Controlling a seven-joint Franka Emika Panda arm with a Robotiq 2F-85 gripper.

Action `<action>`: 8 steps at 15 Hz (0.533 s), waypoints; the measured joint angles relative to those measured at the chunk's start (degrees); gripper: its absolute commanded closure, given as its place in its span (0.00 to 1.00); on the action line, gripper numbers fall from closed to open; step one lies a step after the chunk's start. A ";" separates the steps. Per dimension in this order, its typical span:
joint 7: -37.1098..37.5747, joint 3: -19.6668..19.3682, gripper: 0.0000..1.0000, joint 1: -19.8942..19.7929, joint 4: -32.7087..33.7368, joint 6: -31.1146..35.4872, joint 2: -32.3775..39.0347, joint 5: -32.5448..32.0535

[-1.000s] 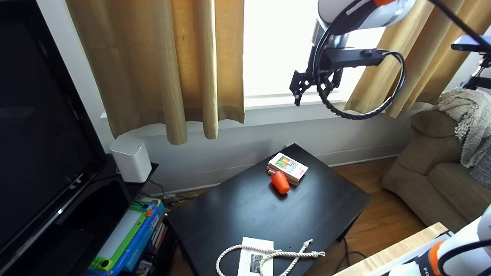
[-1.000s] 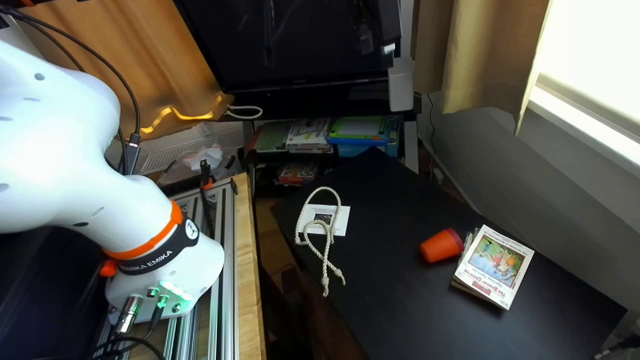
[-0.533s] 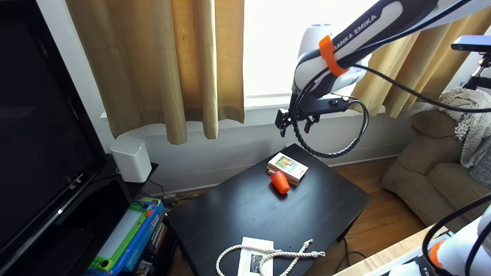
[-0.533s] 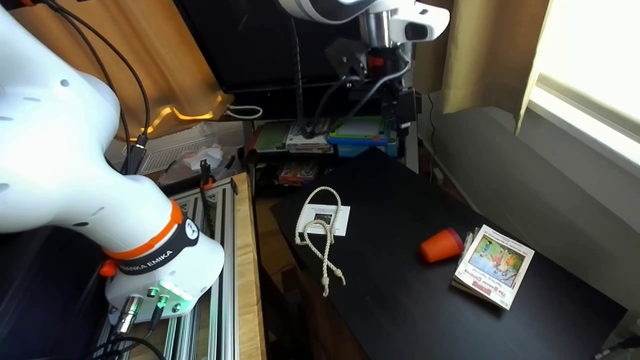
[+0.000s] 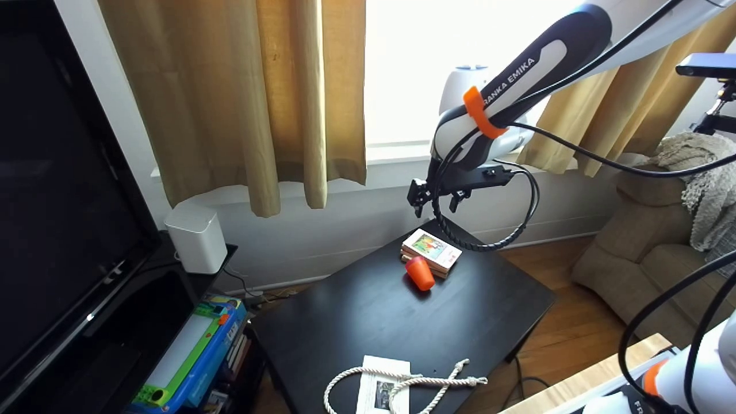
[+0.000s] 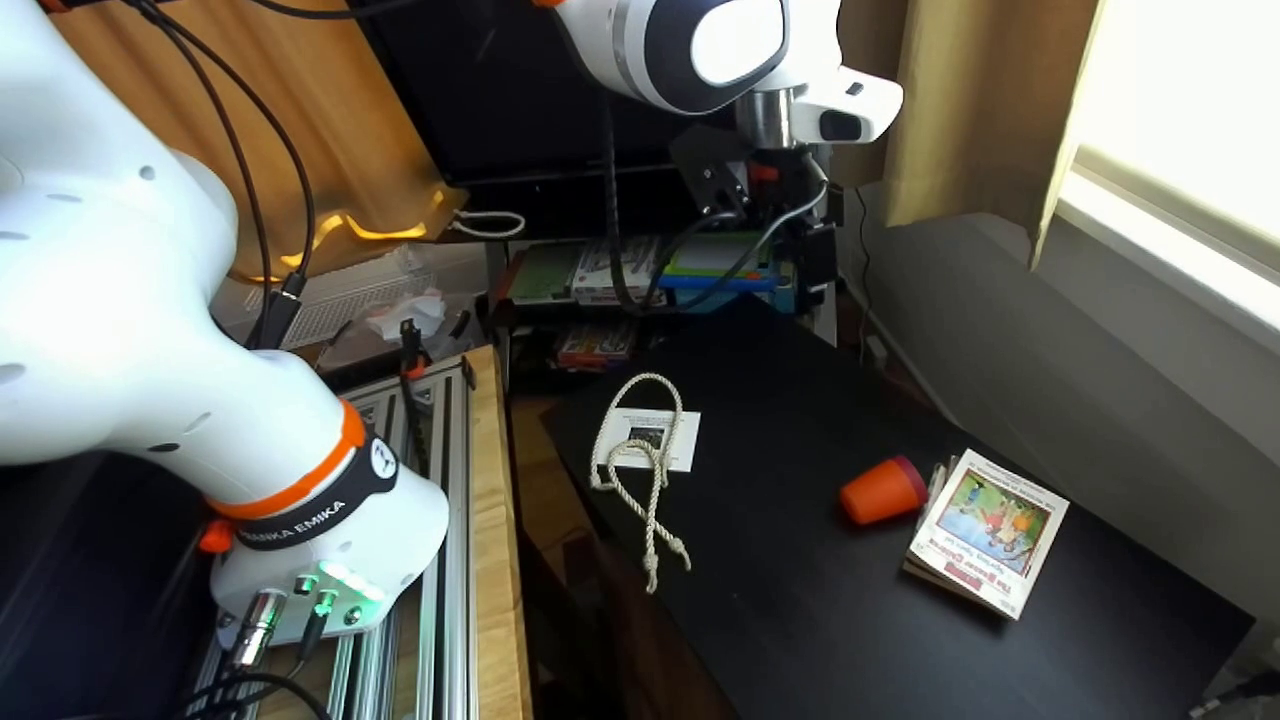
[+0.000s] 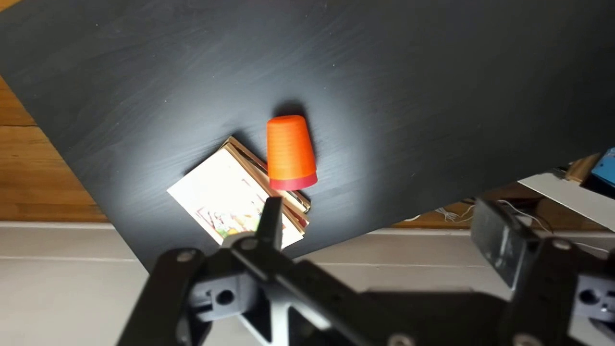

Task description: Put the cups upside down

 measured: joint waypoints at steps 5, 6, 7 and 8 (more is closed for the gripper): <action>0.40 -1.39 0.00 0.77 0.32 -0.39 0.57 -0.73; 0.44 -2.11 0.00 0.91 0.50 -0.39 1.54 -1.11; 0.31 -2.82 0.00 0.93 0.78 -0.39 2.95 -1.17; 0.16 -3.60 0.00 0.95 1.16 -0.34 4.62 -1.27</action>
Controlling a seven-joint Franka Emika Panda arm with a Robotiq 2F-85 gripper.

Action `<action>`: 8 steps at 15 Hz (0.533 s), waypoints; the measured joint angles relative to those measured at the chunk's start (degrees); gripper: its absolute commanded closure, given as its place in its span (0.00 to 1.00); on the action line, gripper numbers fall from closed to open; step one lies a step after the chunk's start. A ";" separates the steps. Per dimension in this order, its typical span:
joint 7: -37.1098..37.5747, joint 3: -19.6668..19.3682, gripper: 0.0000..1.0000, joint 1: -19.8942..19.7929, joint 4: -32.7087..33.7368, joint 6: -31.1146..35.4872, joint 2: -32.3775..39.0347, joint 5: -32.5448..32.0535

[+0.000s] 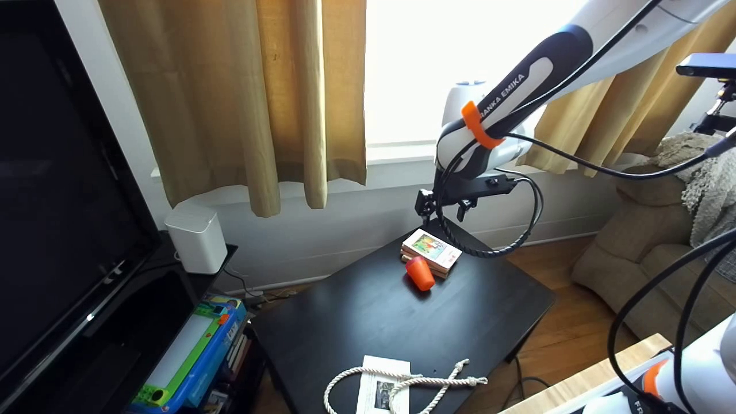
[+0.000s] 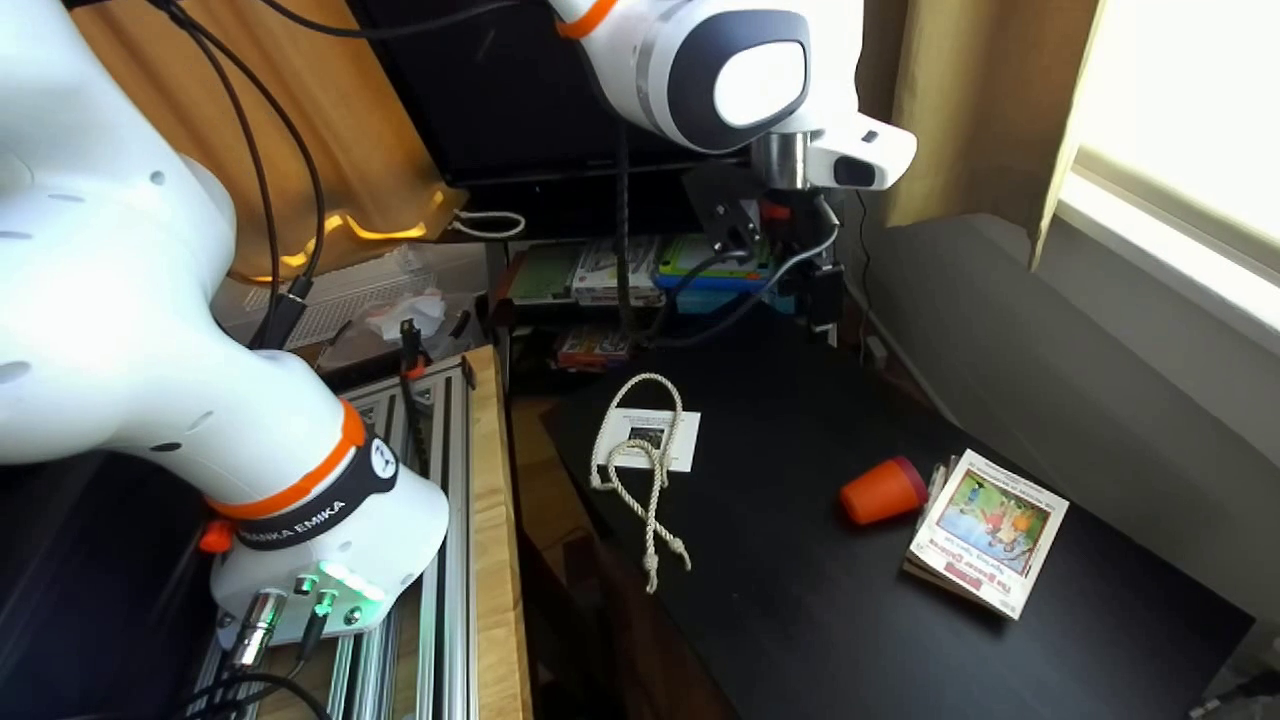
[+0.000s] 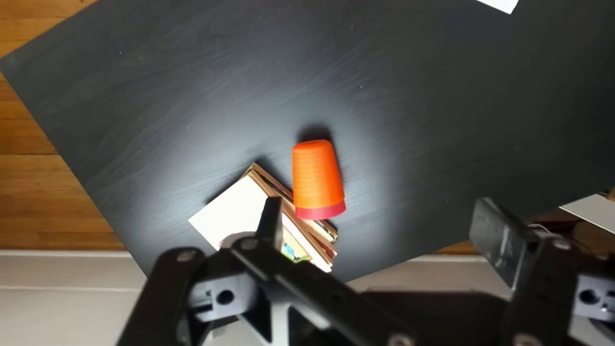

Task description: Put the cups upside down

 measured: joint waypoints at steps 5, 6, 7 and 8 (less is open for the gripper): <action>-3.00 -2.58 0.00 0.13 3.23 3.33 10.35 0.06; -3.76 -2.85 0.00 0.13 3.99 4.82 12.64 0.08; -4.62 -3.06 0.00 0.12 4.72 6.71 15.02 0.24; -5.34 -3.26 0.00 0.12 5.43 8.72 17.24 0.30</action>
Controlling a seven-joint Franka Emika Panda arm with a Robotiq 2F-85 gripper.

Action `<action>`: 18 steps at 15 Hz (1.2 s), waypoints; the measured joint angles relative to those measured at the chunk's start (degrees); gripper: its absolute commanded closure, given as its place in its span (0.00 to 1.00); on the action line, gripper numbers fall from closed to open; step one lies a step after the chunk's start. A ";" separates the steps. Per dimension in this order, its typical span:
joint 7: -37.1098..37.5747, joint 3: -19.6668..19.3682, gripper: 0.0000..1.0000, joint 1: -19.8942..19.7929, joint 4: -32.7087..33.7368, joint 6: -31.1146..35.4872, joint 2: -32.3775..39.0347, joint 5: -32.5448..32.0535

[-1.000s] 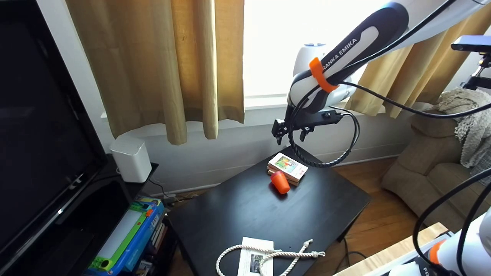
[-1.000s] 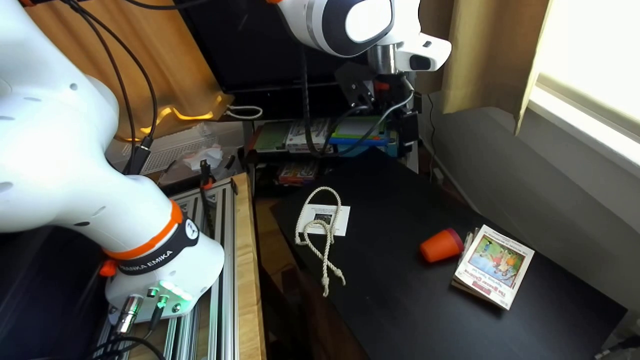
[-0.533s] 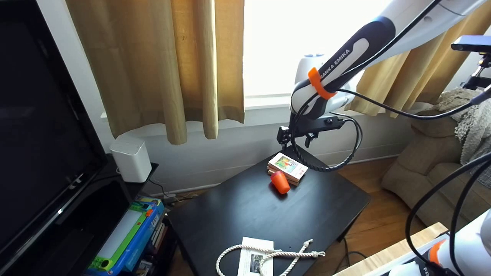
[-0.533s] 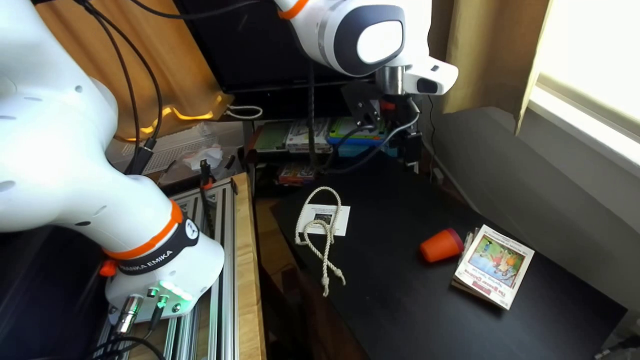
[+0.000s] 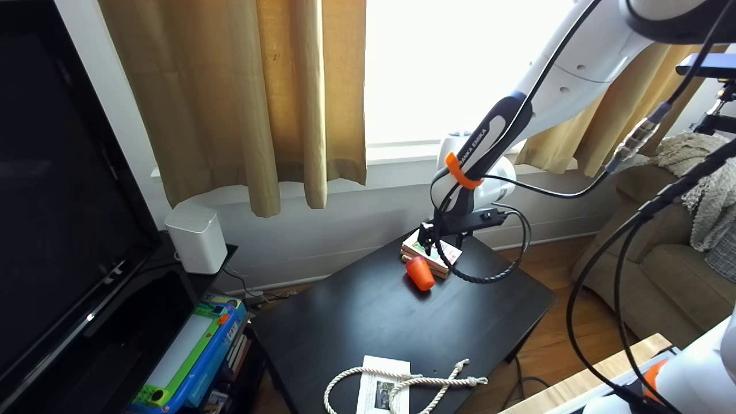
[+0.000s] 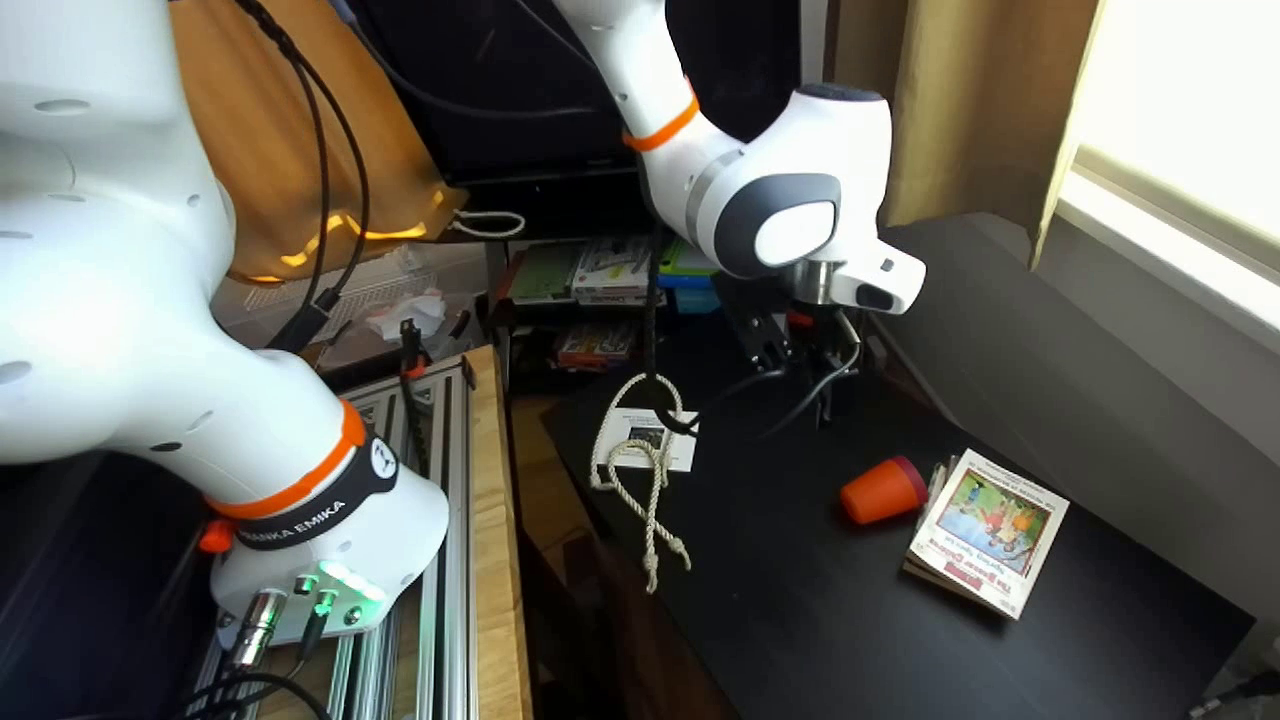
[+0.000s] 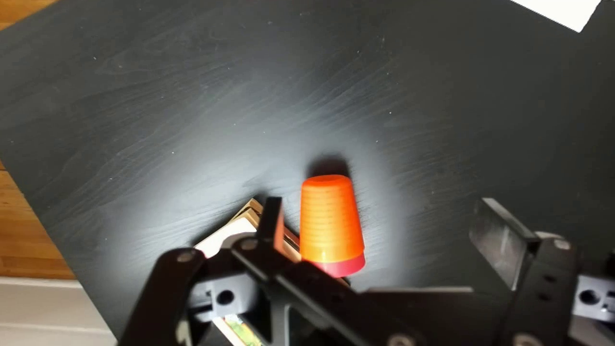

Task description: Put the cups upside down

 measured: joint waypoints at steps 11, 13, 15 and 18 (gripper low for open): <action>-3.83 -2.04 0.00 0.14 7.55 7.25 13.79 3.81; -1.81 -7.06 0.00 4.01 10.00 7.62 16.12 3.81; -0.60 -9.22 0.00 5.66 12.97 8.24 19.55 4.04; -0.41 -8.54 0.00 5.50 16.74 10.71 24.44 5.73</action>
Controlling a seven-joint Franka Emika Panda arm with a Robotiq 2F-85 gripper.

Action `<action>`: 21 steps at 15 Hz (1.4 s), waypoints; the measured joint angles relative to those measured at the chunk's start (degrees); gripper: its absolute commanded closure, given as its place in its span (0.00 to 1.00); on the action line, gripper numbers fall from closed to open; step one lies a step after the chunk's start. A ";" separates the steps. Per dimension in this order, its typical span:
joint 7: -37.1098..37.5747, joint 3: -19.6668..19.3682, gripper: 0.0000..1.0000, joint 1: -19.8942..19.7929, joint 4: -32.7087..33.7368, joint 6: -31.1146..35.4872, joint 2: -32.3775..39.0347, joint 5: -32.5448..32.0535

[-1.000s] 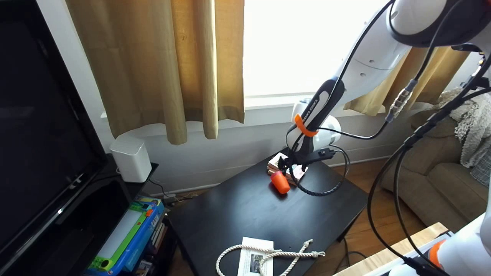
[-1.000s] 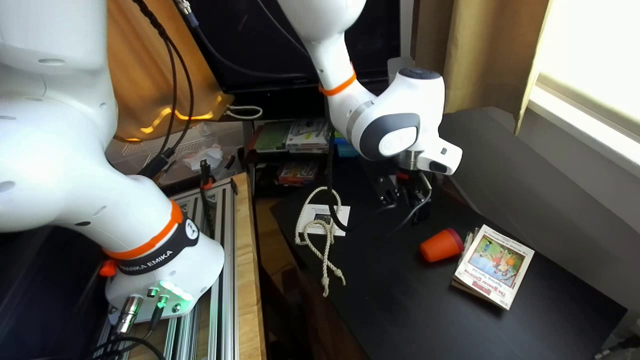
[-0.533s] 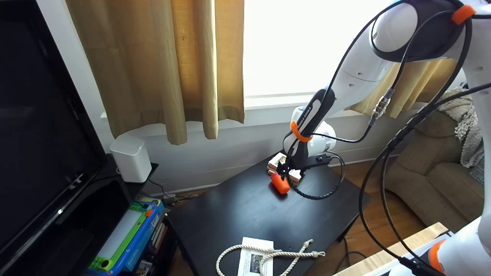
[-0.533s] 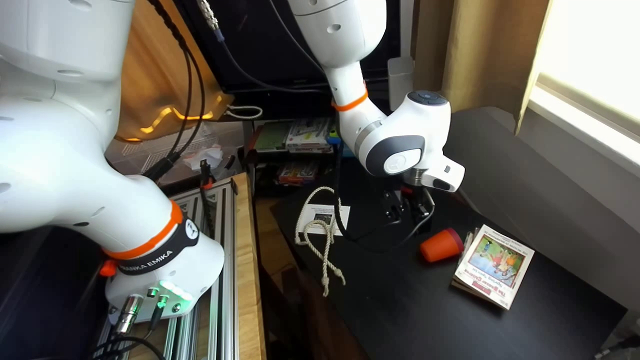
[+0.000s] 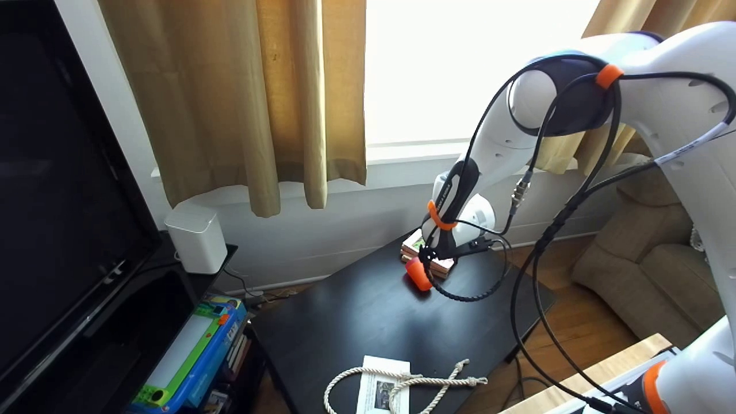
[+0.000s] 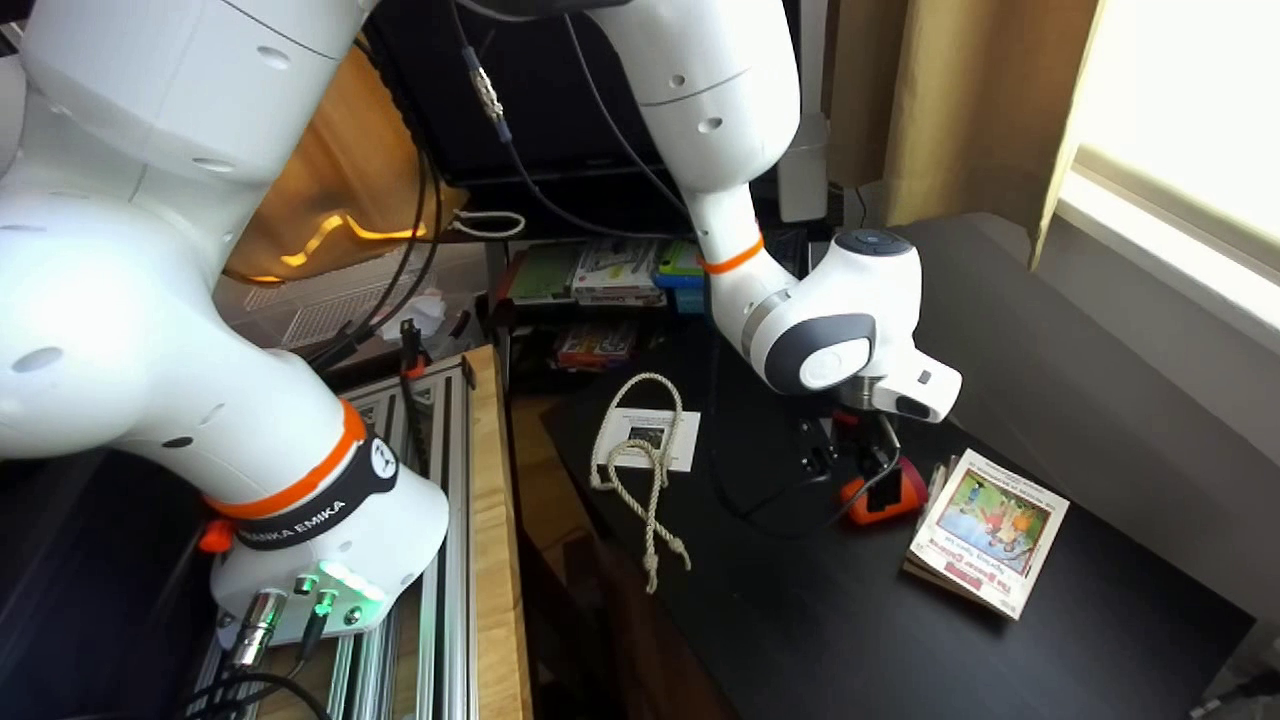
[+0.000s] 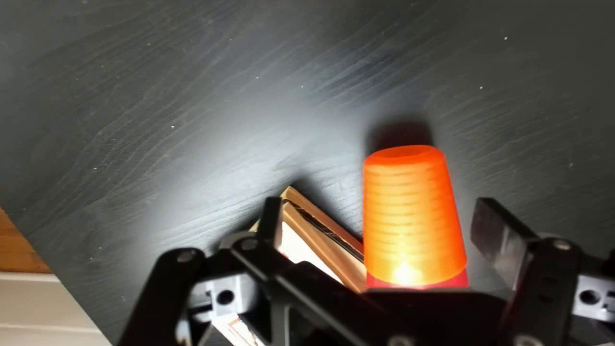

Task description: Put the cups upside down

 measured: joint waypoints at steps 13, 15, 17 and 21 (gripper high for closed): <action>-2.20 2.60 0.00 -0.93 11.57 11.00 13.93 2.01; -2.98 2.62 0.00 -1.01 12.95 12.77 15.53 2.01; -4.02 2.81 0.00 -1.13 14.02 14.51 16.86 2.01; -5.26 2.82 0.00 -1.13 16.06 16.84 18.94 2.01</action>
